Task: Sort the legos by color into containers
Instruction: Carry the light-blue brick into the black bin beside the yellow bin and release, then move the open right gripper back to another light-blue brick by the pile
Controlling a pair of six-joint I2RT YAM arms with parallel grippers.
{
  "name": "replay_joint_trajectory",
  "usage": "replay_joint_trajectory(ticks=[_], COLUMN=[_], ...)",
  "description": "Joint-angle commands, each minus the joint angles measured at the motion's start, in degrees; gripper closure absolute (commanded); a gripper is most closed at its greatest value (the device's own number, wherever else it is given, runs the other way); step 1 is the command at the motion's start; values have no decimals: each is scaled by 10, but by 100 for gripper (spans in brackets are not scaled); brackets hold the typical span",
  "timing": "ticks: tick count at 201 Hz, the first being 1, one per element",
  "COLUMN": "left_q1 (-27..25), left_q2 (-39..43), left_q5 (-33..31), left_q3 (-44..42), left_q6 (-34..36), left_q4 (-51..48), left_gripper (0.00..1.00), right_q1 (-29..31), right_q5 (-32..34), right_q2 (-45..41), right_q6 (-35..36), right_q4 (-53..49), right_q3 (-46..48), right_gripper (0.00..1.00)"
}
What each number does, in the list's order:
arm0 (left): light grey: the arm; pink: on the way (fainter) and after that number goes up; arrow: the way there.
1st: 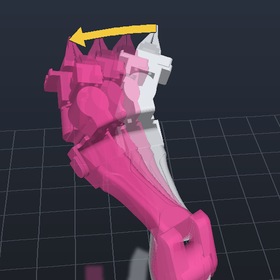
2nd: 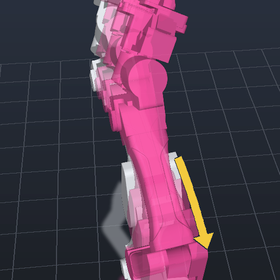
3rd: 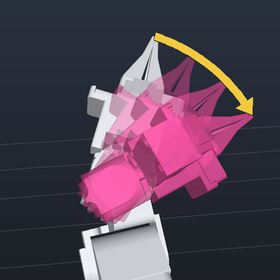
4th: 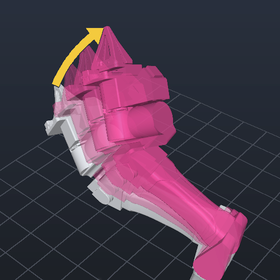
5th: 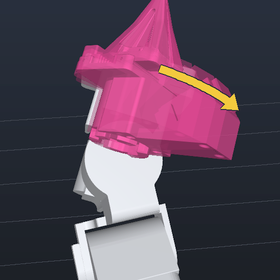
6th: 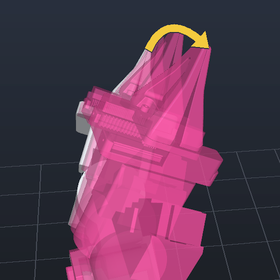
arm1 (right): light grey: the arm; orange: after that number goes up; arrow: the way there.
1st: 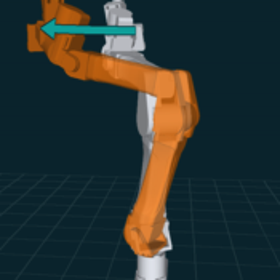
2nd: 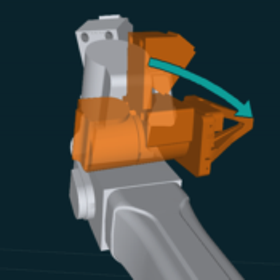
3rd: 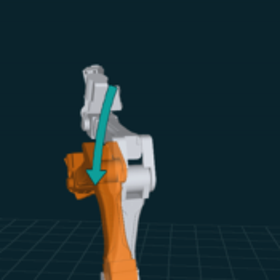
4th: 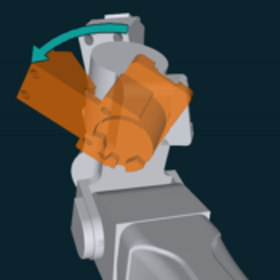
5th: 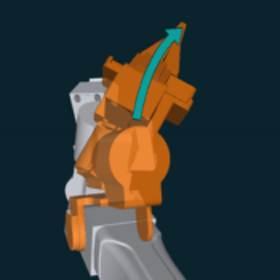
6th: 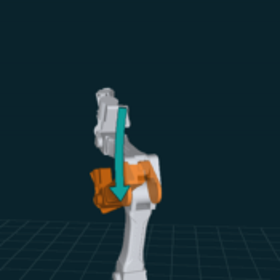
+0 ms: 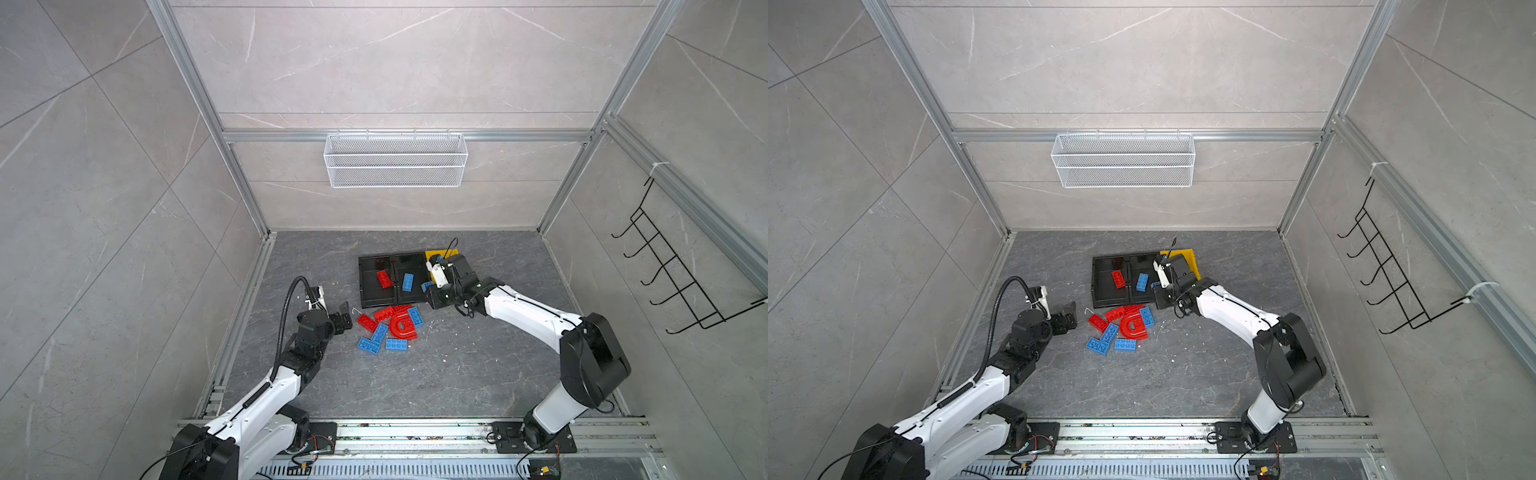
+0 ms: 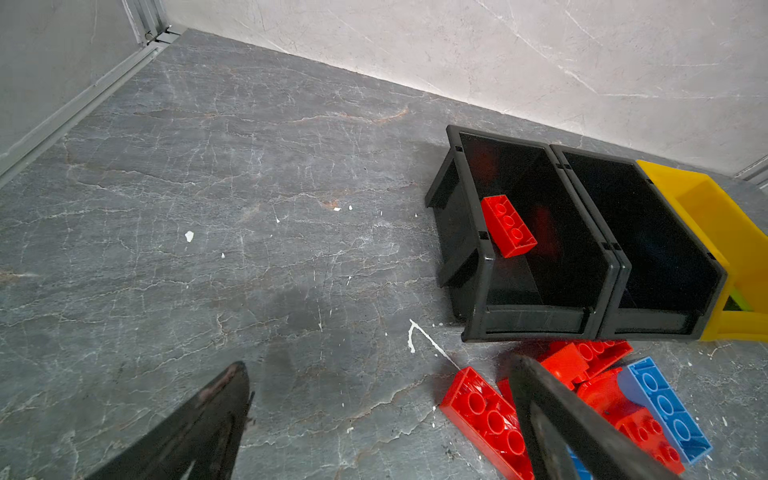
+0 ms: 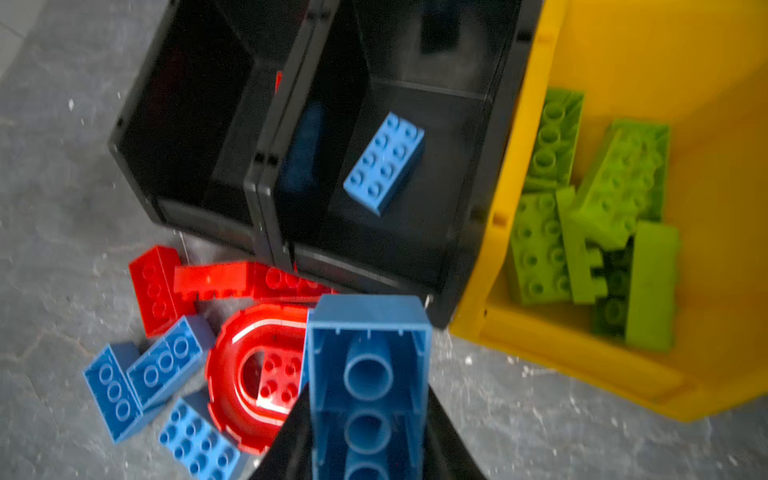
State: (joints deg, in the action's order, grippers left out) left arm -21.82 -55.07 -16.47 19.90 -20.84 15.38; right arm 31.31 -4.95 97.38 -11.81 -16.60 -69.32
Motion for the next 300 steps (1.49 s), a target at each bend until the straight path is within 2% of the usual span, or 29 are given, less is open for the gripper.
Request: replay_joint_trajectory(ticks=[1,38,105,119,133,149,182,244,300], left_q1=[2,2,2,2,1,2,2,2,2], left_q2=[9,11,23,23,23,23,21,17,16], left_q5=[-7,-8,-11,-10,-10,-10,-10,-6,-6], left_q3=[15,16,13,13,14,13,13,13,13], left_q6=[-7,-7,-5,-5,-5,-5,-6,-8,-8], left_q4=[12,11,8,7,7,8,8,12,12], left_gripper=[0,0,0,0,0,0,0,0,0], right_q1=[-5,-9,-20,-21,-21,-20,-20,21,53], right_q5=[-6,2,13,13,17,16,-1,3,6], right_q2=[50,121,182,187,187,180,137,-9,20], right_q6=[-9,-7,-14,-10,-10,-10,-15,-40,-61], right_q4=[22,11,6,0,-4,-7,-3,42,76], right_q3=[-57,-142,-209,-220,-226,-225,-180,28,75], right_gripper=[69,68,66,59,47,44,41,41,47])
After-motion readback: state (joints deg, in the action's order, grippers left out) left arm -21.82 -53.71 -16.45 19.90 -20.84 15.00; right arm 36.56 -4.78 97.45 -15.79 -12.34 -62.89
